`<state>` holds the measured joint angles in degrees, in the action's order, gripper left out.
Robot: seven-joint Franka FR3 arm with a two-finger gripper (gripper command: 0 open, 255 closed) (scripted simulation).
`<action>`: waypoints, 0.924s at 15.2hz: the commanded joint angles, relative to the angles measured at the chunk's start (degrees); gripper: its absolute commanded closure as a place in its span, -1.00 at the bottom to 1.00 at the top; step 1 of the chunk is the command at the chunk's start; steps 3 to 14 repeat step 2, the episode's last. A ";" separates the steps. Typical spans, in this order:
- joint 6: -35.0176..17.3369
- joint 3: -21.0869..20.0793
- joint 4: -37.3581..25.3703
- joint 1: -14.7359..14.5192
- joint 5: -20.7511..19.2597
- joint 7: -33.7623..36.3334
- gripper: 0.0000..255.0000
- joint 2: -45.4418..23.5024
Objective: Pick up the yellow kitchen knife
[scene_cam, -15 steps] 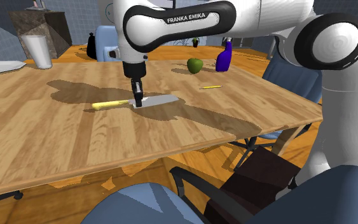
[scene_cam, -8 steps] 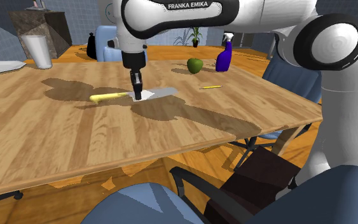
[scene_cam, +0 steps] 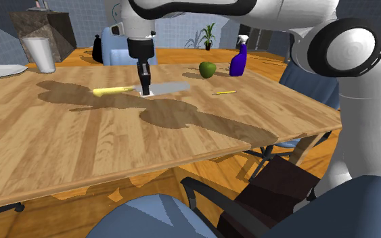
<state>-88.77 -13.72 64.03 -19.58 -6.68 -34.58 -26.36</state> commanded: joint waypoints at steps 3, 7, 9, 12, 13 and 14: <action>1.04 0.00 -1.30 -0.12 -0.06 -0.03 1.00 -0.29; 1.04 0.00 -1.30 -0.12 -0.06 -0.03 1.00 -0.29; 1.04 0.00 -1.30 -0.12 -0.06 -0.03 1.00 -0.29; 1.04 0.00 -1.30 -0.12 -0.06 -0.03 1.00 -0.29; 1.04 0.00 -1.30 -0.12 -0.06 -0.03 1.00 -0.29; 1.04 0.00 -1.30 -0.12 -0.06 -0.03 1.00 -0.29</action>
